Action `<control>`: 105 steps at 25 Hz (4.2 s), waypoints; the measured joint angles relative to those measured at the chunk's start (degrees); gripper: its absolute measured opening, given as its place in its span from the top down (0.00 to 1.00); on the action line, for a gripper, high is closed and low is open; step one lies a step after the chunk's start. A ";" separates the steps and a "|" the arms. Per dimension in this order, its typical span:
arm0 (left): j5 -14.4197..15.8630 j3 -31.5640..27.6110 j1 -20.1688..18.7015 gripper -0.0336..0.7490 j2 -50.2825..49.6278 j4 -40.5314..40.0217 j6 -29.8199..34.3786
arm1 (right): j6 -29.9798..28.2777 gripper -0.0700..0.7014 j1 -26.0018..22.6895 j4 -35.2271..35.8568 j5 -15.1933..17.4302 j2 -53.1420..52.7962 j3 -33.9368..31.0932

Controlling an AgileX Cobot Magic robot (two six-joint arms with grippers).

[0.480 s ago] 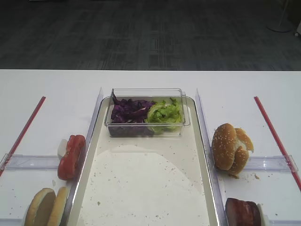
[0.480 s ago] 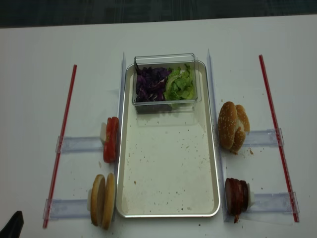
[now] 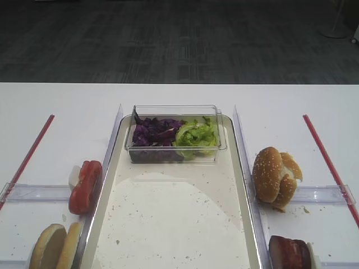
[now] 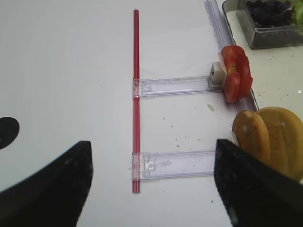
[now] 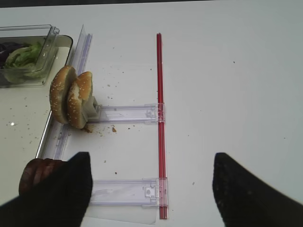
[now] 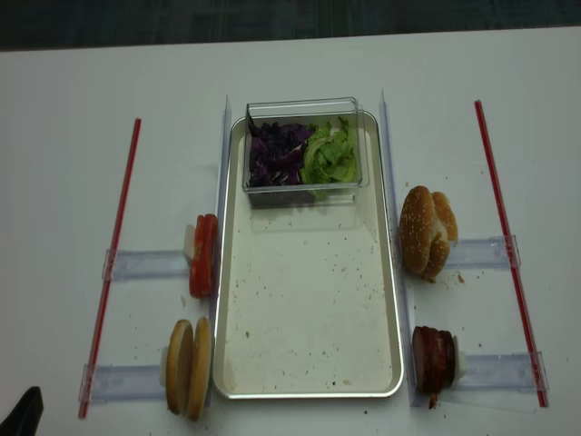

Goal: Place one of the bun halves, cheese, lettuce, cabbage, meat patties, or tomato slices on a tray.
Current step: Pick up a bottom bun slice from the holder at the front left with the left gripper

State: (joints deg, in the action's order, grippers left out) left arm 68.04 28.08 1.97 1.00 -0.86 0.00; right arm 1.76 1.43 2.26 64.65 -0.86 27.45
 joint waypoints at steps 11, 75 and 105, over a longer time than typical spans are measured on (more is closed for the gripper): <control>0.00 0.00 0.00 0.33 0.00 0.00 0.00 | 0.00 0.19 0.00 0.00 0.00 0.00 0.00; -5.46 4.00 -17.16 0.37 -53.27 5.46 -16.44 | 0.00 0.19 0.00 0.00 0.00 0.00 0.00; -13.70 17.40 -49.11 0.37 -77.30 -3.15 -43.01 | 0.00 0.19 0.00 0.00 0.00 0.00 0.00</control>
State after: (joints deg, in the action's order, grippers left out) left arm 54.34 45.48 -47.14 -76.30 -4.01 -43.01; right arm 1.76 1.43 2.26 64.65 -0.86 27.45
